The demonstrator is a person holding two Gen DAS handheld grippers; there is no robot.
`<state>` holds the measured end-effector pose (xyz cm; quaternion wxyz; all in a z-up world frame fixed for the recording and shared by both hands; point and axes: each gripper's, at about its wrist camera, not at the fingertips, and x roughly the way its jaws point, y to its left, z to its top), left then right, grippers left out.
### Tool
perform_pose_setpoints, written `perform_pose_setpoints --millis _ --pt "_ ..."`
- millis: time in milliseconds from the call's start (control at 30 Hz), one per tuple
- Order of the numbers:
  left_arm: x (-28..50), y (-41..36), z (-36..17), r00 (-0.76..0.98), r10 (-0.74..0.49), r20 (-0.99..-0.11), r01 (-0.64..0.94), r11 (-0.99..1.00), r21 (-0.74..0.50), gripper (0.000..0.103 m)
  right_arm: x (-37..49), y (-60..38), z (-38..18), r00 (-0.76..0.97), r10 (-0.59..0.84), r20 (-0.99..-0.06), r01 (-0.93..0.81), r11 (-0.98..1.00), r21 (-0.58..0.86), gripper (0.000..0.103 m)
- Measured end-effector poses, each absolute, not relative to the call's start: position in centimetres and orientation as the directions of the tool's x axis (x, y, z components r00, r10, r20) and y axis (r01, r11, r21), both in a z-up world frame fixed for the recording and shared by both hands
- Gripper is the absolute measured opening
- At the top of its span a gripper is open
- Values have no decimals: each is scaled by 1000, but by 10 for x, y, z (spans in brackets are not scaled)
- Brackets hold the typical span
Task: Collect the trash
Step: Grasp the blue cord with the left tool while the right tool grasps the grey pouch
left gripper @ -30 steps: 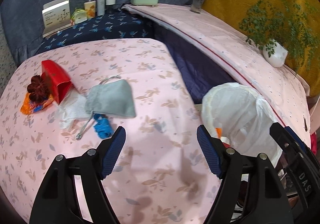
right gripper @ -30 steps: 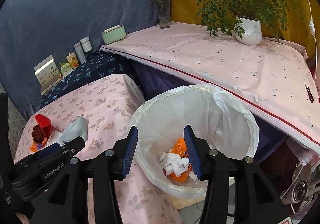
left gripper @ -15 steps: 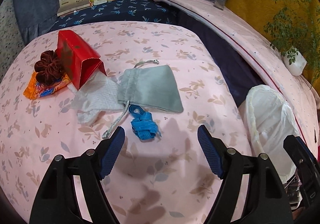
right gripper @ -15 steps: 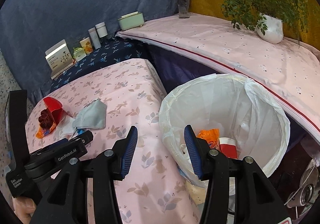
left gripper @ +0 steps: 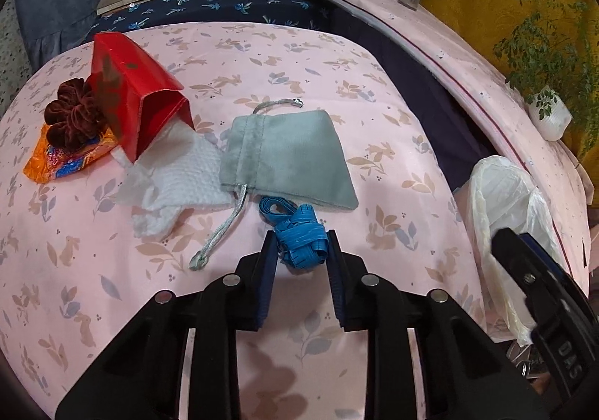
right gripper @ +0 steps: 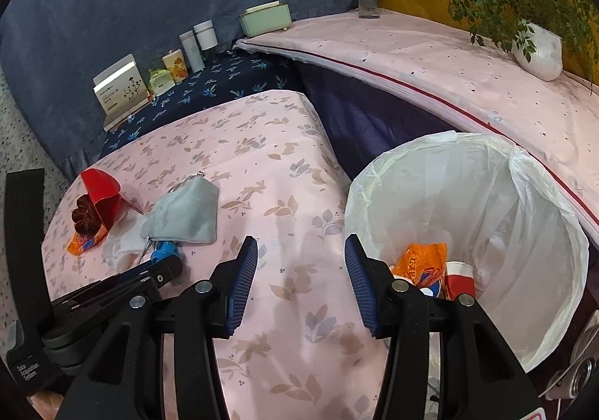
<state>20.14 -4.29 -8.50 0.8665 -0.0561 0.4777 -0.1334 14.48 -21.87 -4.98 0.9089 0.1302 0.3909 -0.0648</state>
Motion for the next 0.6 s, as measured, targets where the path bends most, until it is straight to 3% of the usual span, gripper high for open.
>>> perform_pose_setpoints --millis 600 --pt "190 32 -70 566 -232 -791 97 972 -216 25 202 -145 -70 636 96 -765 101 973 206 49"
